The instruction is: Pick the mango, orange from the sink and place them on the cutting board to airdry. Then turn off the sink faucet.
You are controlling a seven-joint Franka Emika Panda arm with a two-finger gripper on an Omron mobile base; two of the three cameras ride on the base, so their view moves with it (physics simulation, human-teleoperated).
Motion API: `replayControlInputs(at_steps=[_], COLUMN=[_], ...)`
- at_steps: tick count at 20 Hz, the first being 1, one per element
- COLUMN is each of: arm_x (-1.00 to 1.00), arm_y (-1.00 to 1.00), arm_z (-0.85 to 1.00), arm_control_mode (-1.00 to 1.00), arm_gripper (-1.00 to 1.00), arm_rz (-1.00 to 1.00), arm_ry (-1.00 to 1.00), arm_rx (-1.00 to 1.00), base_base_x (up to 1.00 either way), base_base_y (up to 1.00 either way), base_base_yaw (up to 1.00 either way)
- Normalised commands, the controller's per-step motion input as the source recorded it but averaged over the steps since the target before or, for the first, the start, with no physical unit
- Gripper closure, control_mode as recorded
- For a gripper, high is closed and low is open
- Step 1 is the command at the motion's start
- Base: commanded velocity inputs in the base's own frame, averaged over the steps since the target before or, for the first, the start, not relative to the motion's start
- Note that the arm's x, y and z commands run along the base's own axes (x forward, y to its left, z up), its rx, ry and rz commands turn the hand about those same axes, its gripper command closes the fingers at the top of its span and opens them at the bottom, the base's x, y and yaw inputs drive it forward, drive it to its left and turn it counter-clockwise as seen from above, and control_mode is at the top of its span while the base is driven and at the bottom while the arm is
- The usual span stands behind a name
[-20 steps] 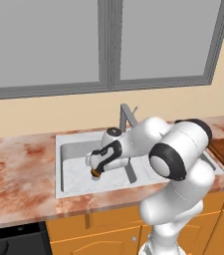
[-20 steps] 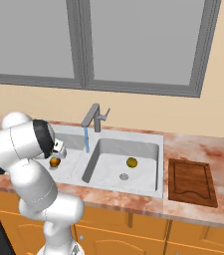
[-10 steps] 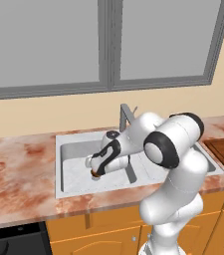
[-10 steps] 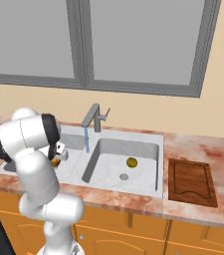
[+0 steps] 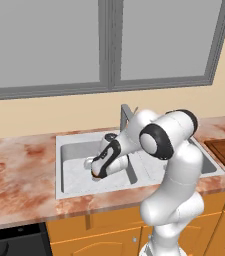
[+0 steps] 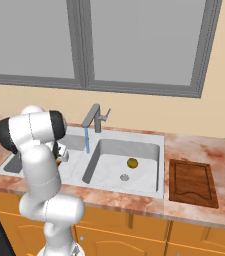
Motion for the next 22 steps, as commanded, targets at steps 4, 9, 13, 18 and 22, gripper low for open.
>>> replayControlInputs(at_steps=[4, 9, 13, 18, 22], arm_x=[0.18, 0.2, 0.15, 0.1, 0.06], arm_y=[0.1, 0.13, 0.05, 0.0, 0.0], arm_z=[-0.1, -0.13, -0.16, -0.18, -0.18], arm_control_mode=[-1.0, -1.0, -1.0, -1.0, -1.0], arm_gripper=[-1.0, -1.0, -1.0, -1.0, -1.0], arm_rz=[0.0, 0.0, 0.0, 0.0, 0.0], arm_ry=[0.0, 0.0, 0.0, 0.0, 0.0], arm_rx=[0.0, 0.0, 0.0, 0.0, 0.0], base_base_x=[0.0, 0.0, 0.0, 0.0, 0.0], base_base_y=[0.0, 0.0, 0.0, 0.0, 0.0], base_base_yaw=[0.0, 0.0, 0.0, 0.0, 0.0])
